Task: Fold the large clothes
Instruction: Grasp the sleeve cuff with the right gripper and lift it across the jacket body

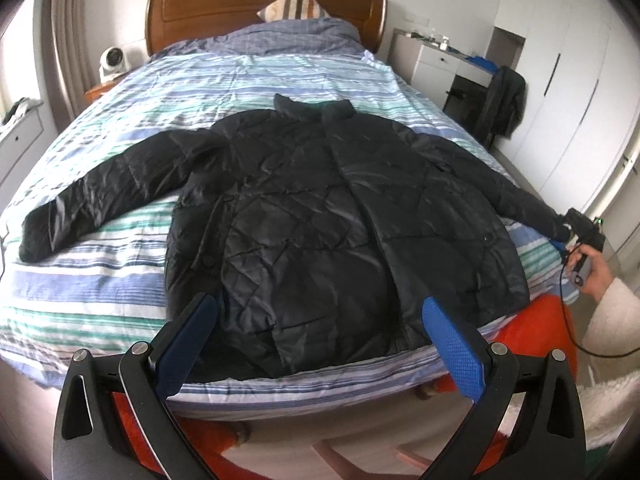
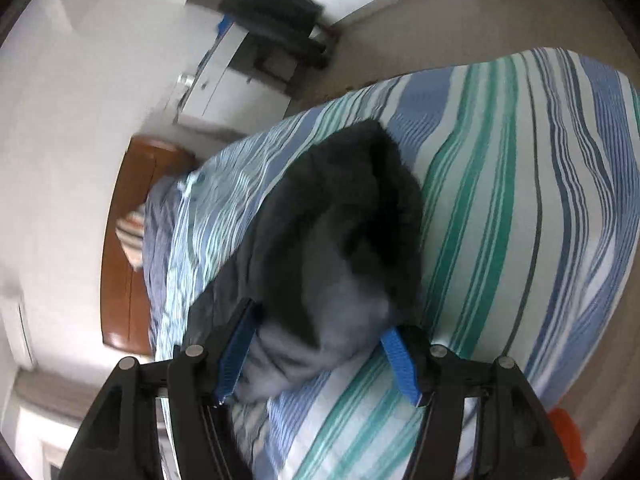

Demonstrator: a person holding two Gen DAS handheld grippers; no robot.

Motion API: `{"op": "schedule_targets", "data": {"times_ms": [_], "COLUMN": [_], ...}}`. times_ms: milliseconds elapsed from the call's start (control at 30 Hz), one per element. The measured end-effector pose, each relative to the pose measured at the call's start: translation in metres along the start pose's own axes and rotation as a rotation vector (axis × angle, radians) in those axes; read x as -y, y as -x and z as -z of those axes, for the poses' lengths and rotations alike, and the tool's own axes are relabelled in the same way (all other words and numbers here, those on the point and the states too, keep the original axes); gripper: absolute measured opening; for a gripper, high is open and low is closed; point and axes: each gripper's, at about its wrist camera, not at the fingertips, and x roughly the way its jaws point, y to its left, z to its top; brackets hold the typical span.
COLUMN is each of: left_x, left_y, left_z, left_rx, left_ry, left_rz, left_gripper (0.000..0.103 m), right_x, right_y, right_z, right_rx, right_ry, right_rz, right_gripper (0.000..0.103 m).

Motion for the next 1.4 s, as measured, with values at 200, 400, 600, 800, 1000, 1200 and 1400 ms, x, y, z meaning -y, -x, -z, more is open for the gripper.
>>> {"op": "schedule_targets", "data": {"times_ms": [200,400,600,800,1000,1200,1400], "left_x": [-0.007,-0.014,-0.013,-0.023,-0.043,-0.061,-0.075], "left_y": [-0.002,-0.004,-0.005,-0.001,0.004,0.004,0.001], "left_z": [0.005,0.007,0.008,0.01,0.014,0.022,0.026], "left_rx": [-0.006,-0.006,-0.004,0.004,0.017,0.012,0.004], "left_ry": [0.017,0.045,0.043,0.062,0.11,0.152,0.185], "left_rz": [0.004,0.013,0.027,0.021,0.002,-0.012,-0.018], "left_gripper": [0.103,0.103,0.103,0.103,0.103,0.103,0.103], "right_x": [-0.027,-0.144,-0.291,-0.4,-0.444,-0.42,-0.371], "right_y": [0.003,0.035,0.055,0.034,-0.015,-0.058,-0.08], "right_z": [0.001,0.02,0.07,0.173,0.294,0.391,0.458], "right_rx": [0.073,0.169,0.207,0.147,0.024,-0.19,-0.386], "right_ry": [0.137,0.462,0.78,1.085,1.313,1.494,1.611], "right_rz": [0.085,0.008,-0.16,-0.262,-0.327,-0.322,-0.271], "right_gripper": [0.015,0.011,0.011,0.011,0.01,0.01,0.01]}}
